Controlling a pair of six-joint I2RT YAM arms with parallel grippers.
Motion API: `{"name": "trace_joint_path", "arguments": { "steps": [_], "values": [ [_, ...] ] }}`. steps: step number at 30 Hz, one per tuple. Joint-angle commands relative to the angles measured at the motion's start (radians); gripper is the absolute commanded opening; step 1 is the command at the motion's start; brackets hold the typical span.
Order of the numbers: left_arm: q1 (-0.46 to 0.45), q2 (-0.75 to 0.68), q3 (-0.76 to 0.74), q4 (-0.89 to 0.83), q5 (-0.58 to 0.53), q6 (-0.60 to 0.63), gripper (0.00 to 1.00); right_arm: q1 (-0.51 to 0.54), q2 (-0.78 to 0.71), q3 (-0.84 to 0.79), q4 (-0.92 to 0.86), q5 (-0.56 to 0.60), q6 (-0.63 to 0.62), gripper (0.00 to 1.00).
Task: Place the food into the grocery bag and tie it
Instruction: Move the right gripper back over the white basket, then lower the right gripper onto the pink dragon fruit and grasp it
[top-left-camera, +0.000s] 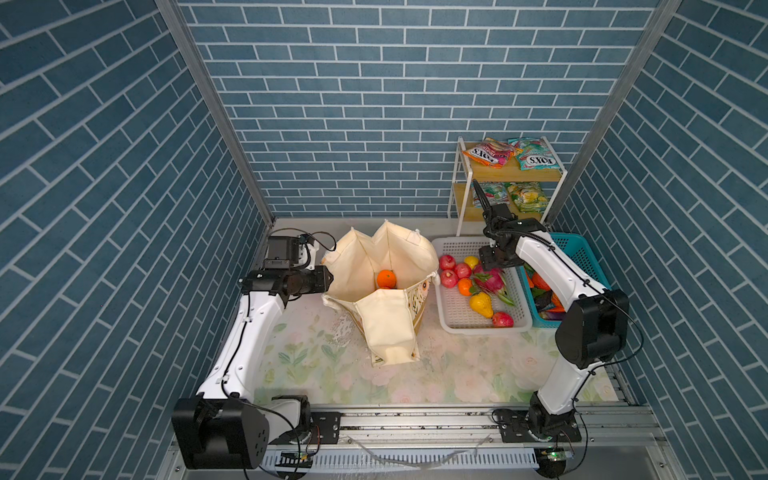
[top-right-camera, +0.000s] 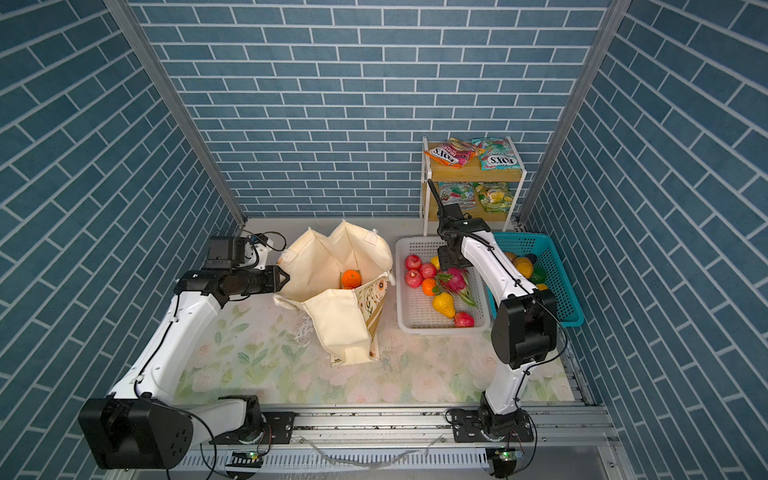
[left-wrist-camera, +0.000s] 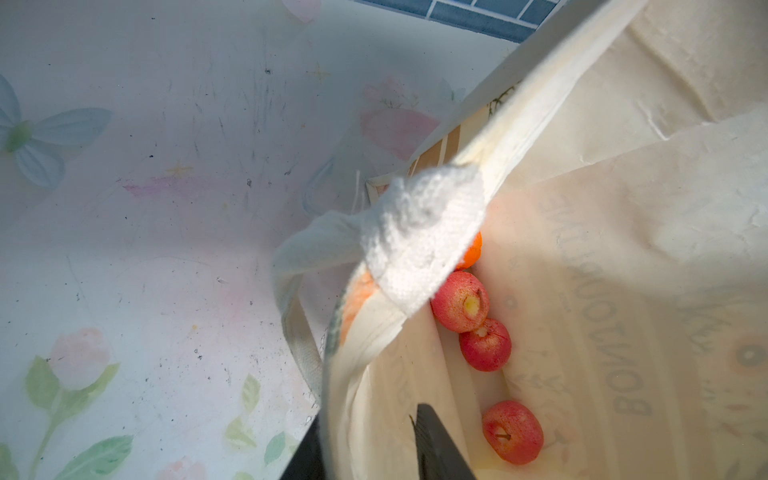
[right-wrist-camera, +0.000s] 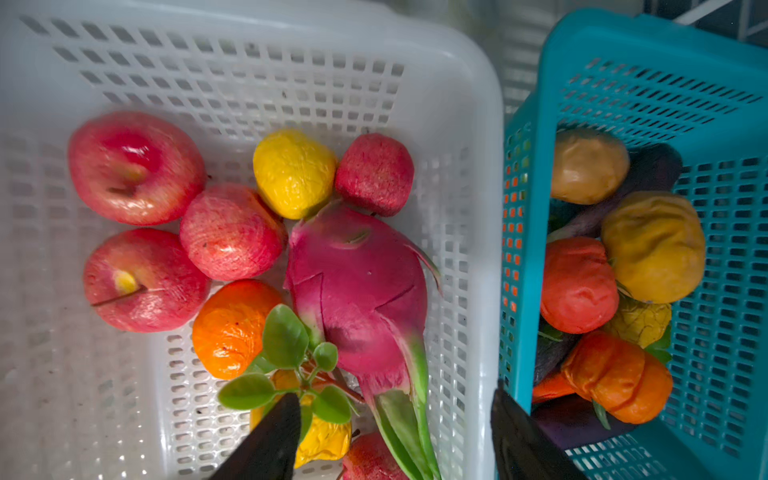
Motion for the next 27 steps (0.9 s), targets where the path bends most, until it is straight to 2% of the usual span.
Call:
{"name": "trace_joint_path", "arguments": {
  "steps": [1,12,19,23,27],
  "values": [
    [-0.002,-0.004,-0.012,-0.011,-0.001,0.005,0.36,-0.01,0.025,0.049,-0.029,-0.022,-0.077,0.74],
    [-0.002,-0.005,-0.012,-0.011,0.0,0.006,0.36,-0.03,0.166,0.155,-0.068,-0.061,-0.085,0.75],
    [-0.002,-0.006,-0.012,-0.01,0.003,0.005,0.36,-0.059,0.075,0.037,-0.09,-0.04,-0.128,0.75],
    [-0.002,-0.008,-0.011,-0.011,0.003,0.005,0.36,-0.092,-0.004,-0.058,-0.034,-0.123,-0.131,0.71],
    [-0.002,-0.009,-0.012,-0.011,0.002,0.005,0.36,-0.093,0.034,-0.047,-0.042,-0.174,-0.128,0.67]
  ]
}}
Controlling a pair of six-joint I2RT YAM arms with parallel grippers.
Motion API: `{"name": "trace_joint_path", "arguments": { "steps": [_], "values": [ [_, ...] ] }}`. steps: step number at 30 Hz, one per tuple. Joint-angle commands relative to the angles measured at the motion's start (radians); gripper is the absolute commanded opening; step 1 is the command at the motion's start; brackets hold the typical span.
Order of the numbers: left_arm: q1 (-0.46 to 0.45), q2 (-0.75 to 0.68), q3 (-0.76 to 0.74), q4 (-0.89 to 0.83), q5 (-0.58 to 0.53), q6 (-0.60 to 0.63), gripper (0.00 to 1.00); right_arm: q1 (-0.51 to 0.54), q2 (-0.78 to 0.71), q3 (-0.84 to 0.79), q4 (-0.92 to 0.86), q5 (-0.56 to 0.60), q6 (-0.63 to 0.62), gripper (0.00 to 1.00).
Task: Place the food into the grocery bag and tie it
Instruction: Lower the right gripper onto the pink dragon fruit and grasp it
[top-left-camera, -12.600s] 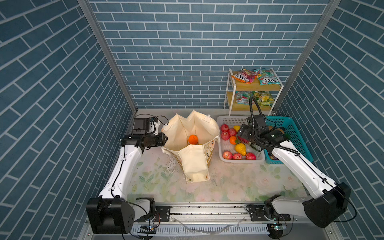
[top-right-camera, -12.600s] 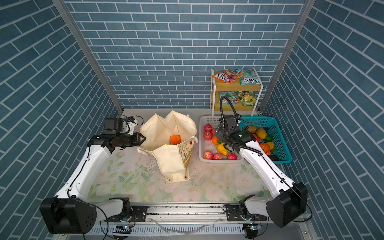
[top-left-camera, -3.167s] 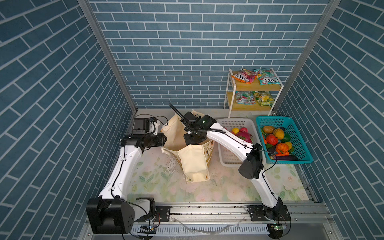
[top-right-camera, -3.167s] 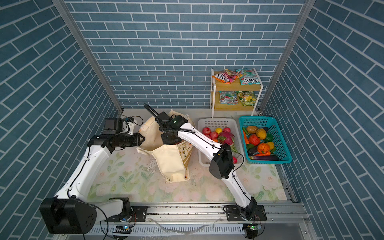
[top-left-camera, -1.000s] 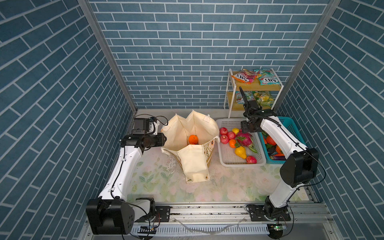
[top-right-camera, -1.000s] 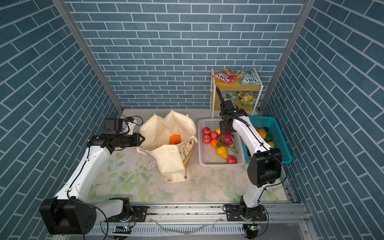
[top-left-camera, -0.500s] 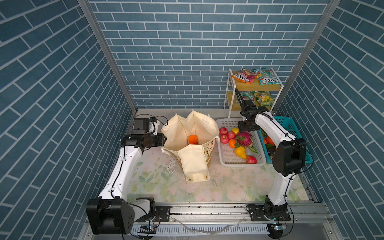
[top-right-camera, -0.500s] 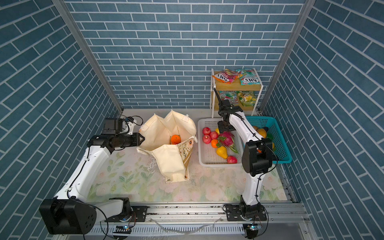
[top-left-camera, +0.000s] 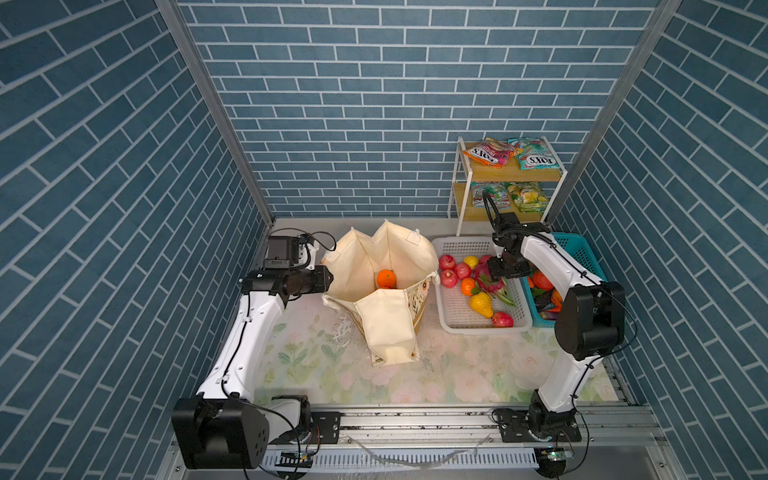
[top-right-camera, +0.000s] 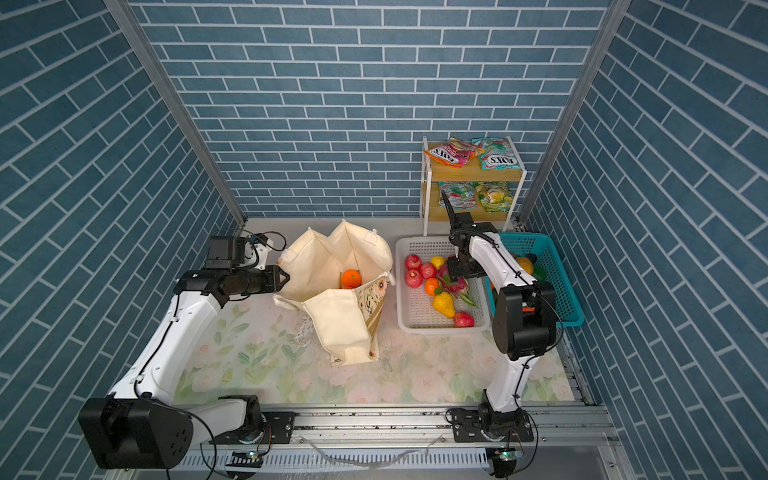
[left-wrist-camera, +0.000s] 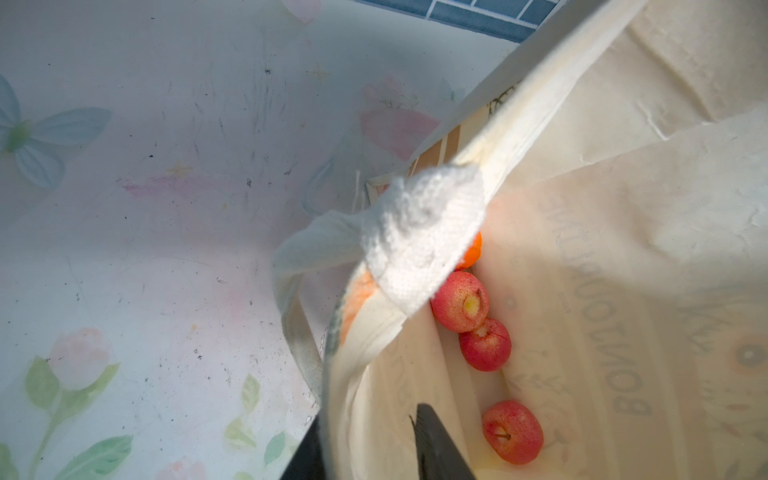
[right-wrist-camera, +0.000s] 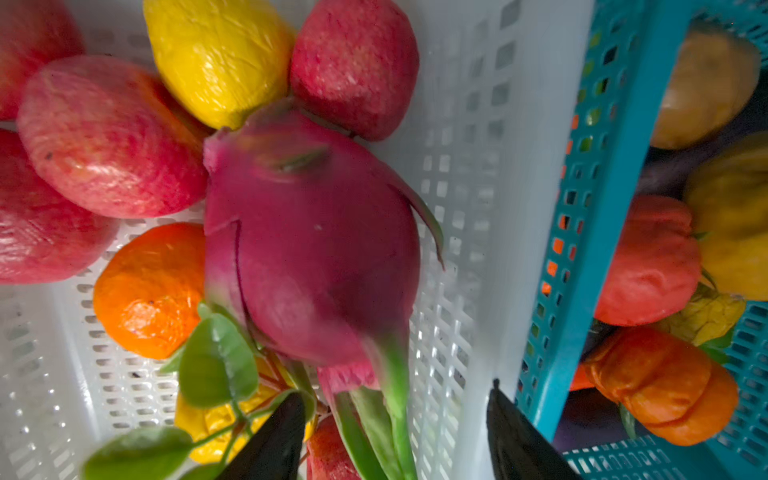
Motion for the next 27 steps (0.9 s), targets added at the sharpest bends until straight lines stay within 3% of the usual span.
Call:
{"name": "trace_joint_path", "arguments": {
  "steps": [1,15,20,27],
  "values": [
    [-0.002,-0.009,-0.012,-0.011,0.002,0.005,0.36,0.006,0.014,0.023,-0.01,-0.067,-0.031,0.67],
    [-0.002,-0.005,-0.012,-0.012,-0.003,0.005,0.36,0.014,0.173,0.123,-0.004,-0.163,-0.026,0.74],
    [-0.002,-0.001,-0.01,-0.014,-0.005,0.006,0.36,0.021,0.199,0.104,0.006,-0.174,-0.023,0.81],
    [-0.002,0.0,-0.01,-0.014,-0.005,0.006,0.36,0.021,0.225,0.096,0.015,-0.19,-0.012,0.99]
  ]
}}
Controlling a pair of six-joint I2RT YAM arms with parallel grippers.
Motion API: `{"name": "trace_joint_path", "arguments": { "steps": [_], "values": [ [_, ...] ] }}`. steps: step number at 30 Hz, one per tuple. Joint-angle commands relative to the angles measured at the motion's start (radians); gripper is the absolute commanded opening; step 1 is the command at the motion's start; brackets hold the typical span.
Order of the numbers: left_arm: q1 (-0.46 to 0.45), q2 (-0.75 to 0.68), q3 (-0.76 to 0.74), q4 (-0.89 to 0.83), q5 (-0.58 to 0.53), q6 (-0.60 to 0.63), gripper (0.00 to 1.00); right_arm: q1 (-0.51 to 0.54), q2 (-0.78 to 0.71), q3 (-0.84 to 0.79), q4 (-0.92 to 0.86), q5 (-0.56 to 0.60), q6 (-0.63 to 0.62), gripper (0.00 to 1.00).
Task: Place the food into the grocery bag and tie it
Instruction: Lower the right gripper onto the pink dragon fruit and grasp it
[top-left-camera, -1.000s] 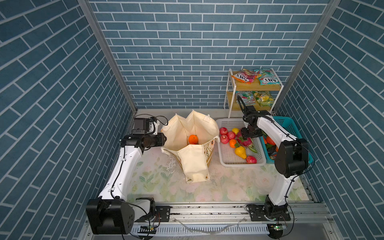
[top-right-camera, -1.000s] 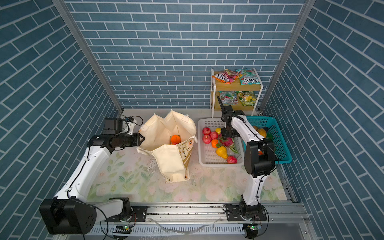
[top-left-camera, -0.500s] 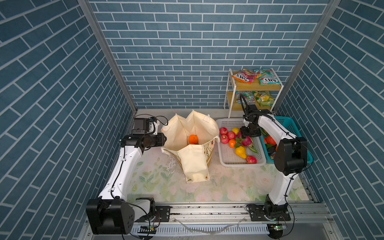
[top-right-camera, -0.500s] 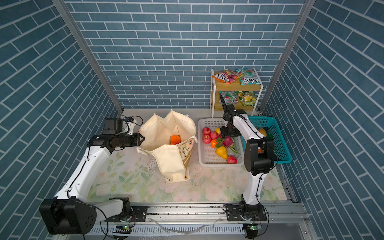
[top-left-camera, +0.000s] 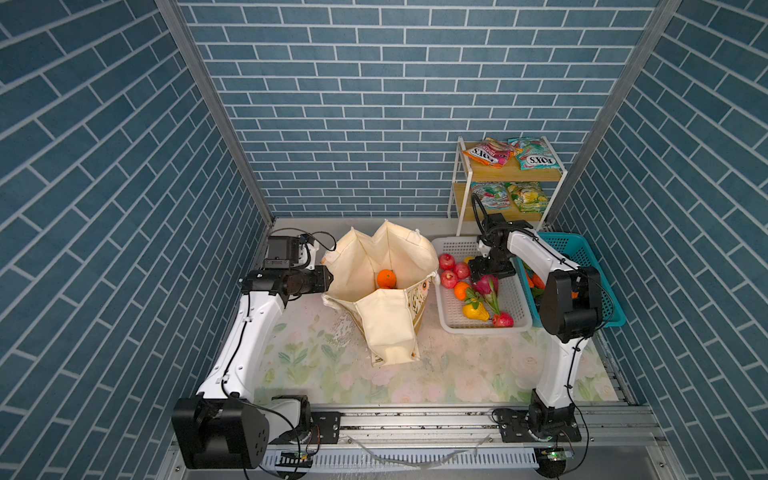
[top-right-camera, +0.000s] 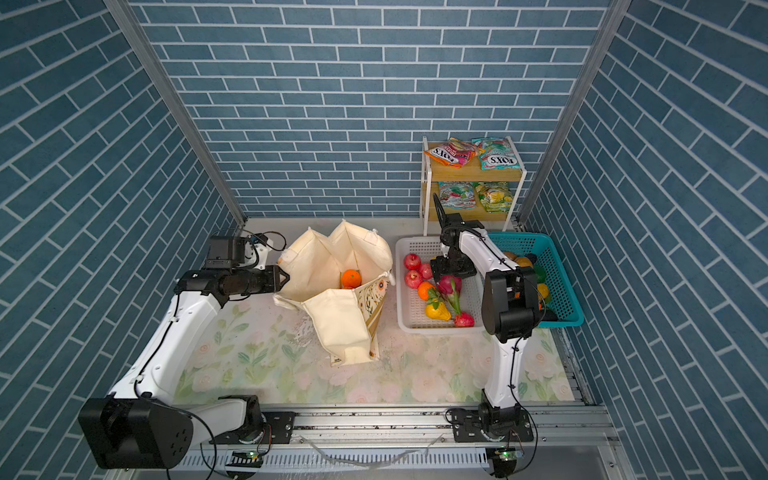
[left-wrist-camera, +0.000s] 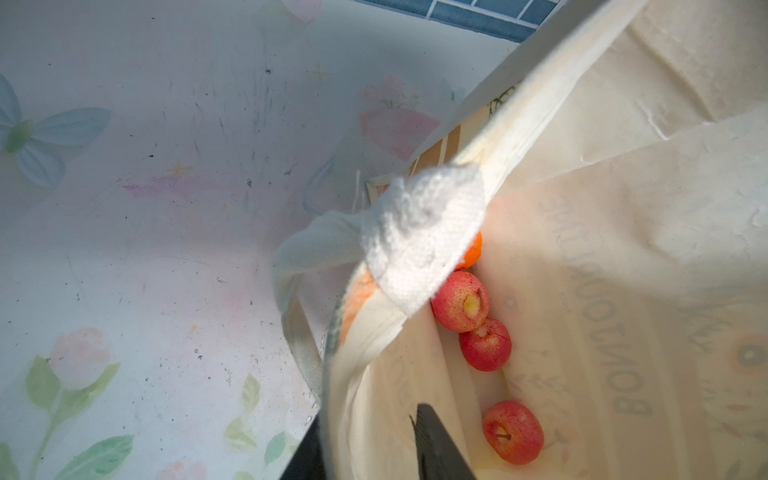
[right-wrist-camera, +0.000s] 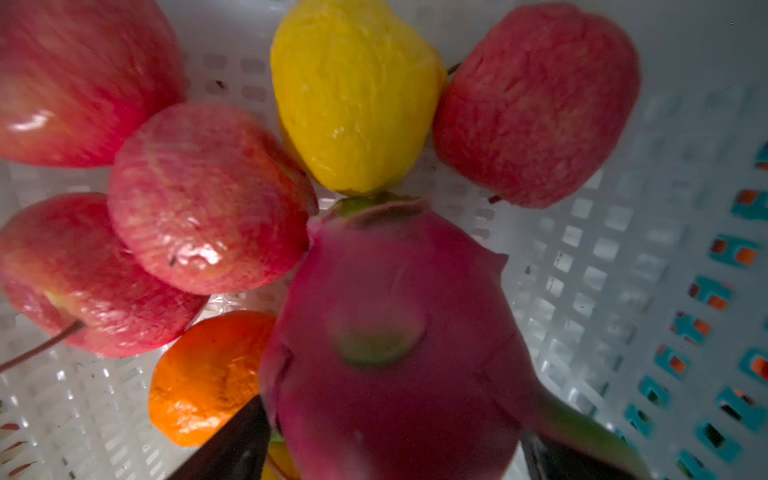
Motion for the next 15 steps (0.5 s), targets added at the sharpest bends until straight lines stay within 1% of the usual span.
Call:
{"name": "trace_joint_path", "arguments": {
  "steps": [1,3,6,12,15],
  "values": [
    [-0.002,0.0,-0.01,-0.013,-0.006,0.006,0.36,0.001,0.035,-0.011,0.007,-0.016,-0.009,0.99],
    [-0.002,0.0,-0.01,-0.013,-0.006,0.006,0.36,0.001,0.039,-0.013,0.014,-0.027,-0.003,0.98],
    [-0.002,-0.001,-0.01,-0.013,-0.007,0.005,0.36,0.0,0.037,-0.011,0.017,-0.03,0.01,0.94],
    [-0.002,-0.002,-0.01,-0.014,-0.005,0.006,0.36,0.001,0.004,-0.011,0.016,-0.027,0.029,0.82],
    [-0.002,-0.003,-0.01,-0.013,-0.005,0.006,0.36,0.0,-0.033,-0.004,0.001,-0.013,0.042,0.78]
  ]
}}
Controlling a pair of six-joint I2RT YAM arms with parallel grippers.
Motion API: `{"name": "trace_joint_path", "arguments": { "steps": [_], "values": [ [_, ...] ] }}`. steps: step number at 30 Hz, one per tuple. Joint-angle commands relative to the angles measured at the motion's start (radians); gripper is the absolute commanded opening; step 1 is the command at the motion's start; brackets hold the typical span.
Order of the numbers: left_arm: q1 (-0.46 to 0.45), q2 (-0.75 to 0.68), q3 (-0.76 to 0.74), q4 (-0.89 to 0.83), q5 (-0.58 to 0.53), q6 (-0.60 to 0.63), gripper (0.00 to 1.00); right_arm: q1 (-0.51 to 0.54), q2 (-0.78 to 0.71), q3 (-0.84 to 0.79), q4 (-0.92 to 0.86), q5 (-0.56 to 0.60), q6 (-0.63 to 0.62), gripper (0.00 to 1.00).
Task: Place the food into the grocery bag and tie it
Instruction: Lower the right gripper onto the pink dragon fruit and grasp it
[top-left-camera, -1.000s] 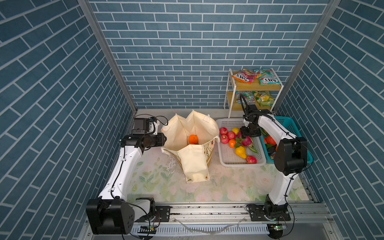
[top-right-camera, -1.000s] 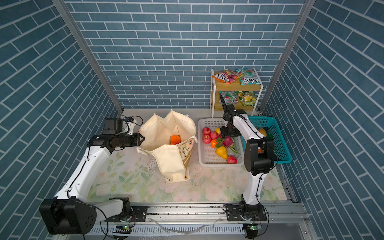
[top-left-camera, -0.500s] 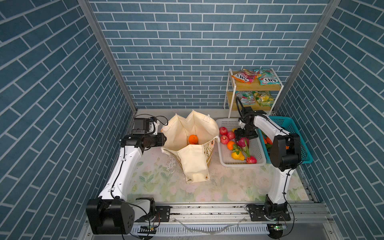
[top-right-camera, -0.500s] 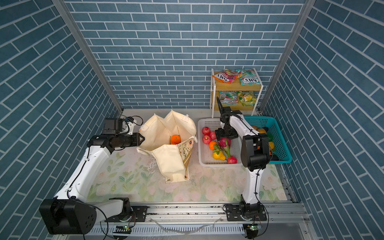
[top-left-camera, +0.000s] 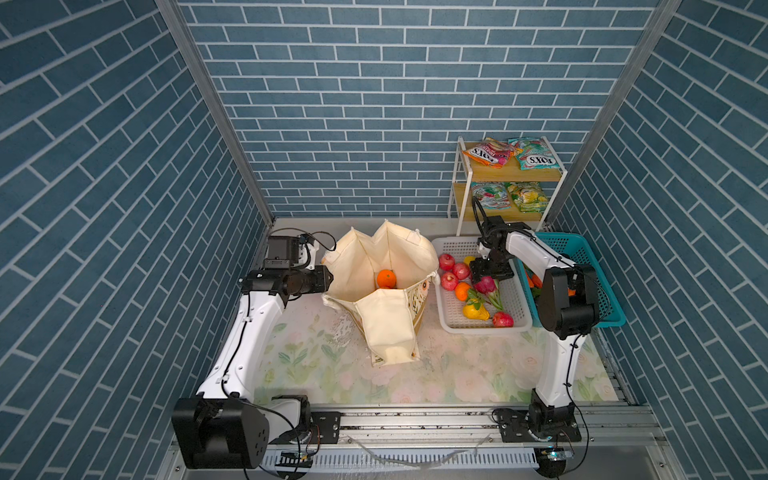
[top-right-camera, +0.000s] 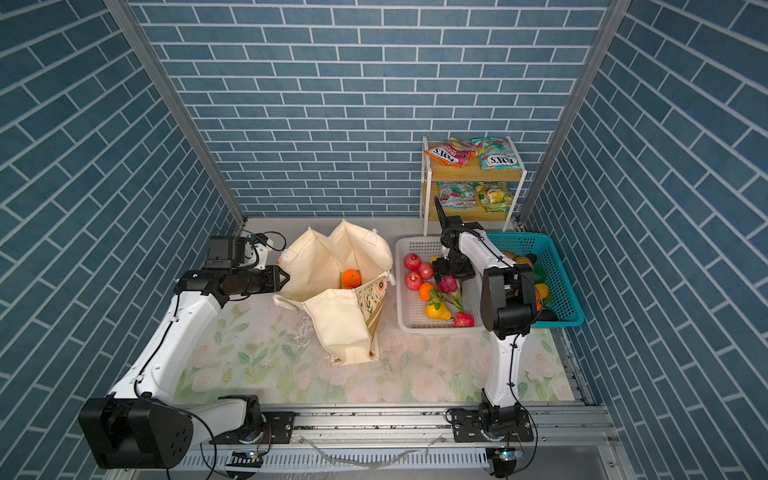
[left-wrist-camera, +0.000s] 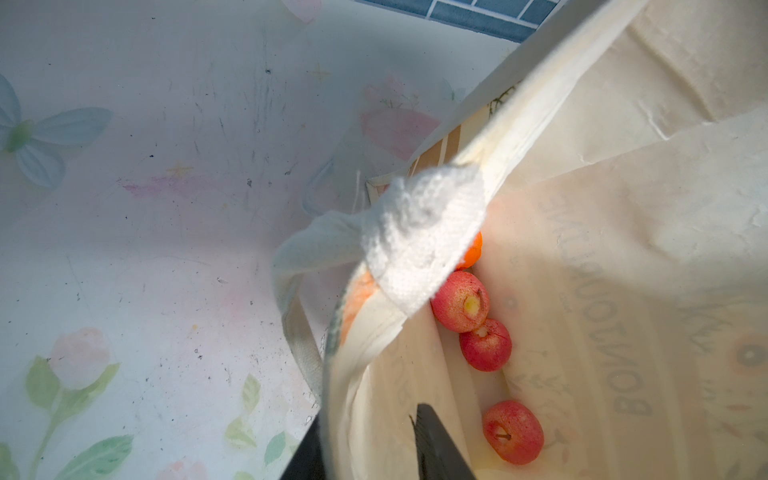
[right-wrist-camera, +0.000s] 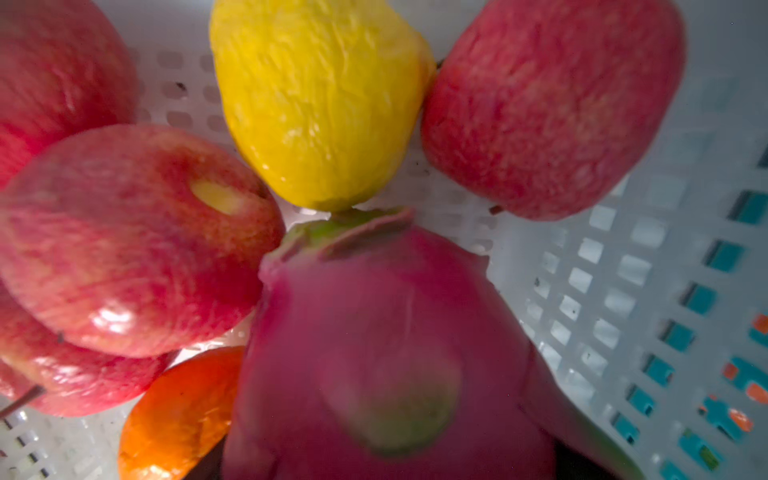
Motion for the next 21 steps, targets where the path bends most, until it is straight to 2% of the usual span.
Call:
{"name": "trace_joint_path", "arguments": {
  "steps": [1,10,16,21],
  "values": [
    [-0.002,-0.003,-0.01,-0.013,-0.005,0.006,0.36,0.005,-0.074,0.004,-0.021,0.003,0.024,0.77],
    [-0.002,-0.006,-0.01,-0.013,-0.005,0.006,0.36,0.045,-0.27,0.106,-0.109,0.024,0.085,0.75],
    [-0.002,-0.008,-0.01,-0.013,-0.006,0.006,0.36,0.138,-0.398,0.161,-0.099,0.018,0.102,0.74],
    [-0.002,-0.007,-0.01,-0.013,-0.004,0.006,0.36,0.255,-0.482,0.193,-0.05,0.002,0.072,0.71]
  ]
}}
